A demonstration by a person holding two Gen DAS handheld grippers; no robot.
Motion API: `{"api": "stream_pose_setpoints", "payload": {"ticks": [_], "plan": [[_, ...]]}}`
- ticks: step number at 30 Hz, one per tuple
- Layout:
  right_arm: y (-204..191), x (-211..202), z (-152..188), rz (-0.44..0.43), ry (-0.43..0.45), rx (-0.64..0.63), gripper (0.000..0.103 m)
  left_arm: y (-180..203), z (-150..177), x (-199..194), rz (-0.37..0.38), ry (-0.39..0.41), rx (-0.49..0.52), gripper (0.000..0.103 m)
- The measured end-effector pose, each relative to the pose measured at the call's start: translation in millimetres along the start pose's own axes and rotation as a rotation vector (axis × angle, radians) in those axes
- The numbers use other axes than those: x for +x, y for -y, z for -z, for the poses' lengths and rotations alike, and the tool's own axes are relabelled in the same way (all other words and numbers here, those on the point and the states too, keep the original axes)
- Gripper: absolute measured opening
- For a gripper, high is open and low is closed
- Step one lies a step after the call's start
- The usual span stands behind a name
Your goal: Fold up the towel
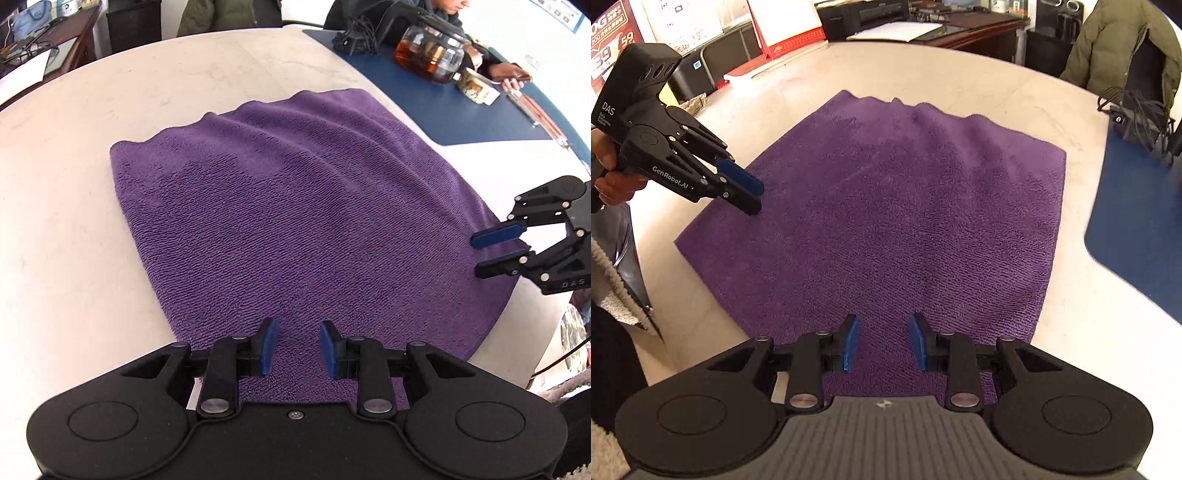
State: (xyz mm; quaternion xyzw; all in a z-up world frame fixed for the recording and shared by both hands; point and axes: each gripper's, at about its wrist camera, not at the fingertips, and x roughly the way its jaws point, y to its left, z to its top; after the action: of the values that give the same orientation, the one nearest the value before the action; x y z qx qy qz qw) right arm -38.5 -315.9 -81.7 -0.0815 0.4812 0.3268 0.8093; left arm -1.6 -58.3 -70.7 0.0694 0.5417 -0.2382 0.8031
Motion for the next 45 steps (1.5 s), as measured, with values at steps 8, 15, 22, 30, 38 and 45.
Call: {"api": "stream_pose_setpoints", "payload": {"ticks": [8,15,22,30,38,45], "plan": [[21.6,42.1,-68.7,-0.033,0.110,-0.104,0.033,-17.5,-25.2,13.9,-0.038,0.051,-0.040,0.028],[83.8,42.2,-77.8,-0.005,0.138,0.016,0.028,-30.6,-16.6,8.2,-0.032,0.047,-0.071,0.028],[100.9,43.9,-103.7,-0.040,0.197,0.084,0.028,-45.9,-55.0,8.4,-0.063,0.109,-0.060,0.030],[119.1,68.7,-117.6,-0.047,0.207,0.089,0.025,-91.7,-82.0,28.9,-0.050,0.136,-0.130,0.029],[142.7,64.9,-120.1,0.059,0.247,0.167,0.026,-103.1,-83.9,21.7,-0.097,0.130,-0.130,0.029],[129.4,70.7,-124.4,0.103,0.229,0.152,0.025,-101.1,-99.5,31.5,-0.107,0.152,-0.076,0.033]]}}
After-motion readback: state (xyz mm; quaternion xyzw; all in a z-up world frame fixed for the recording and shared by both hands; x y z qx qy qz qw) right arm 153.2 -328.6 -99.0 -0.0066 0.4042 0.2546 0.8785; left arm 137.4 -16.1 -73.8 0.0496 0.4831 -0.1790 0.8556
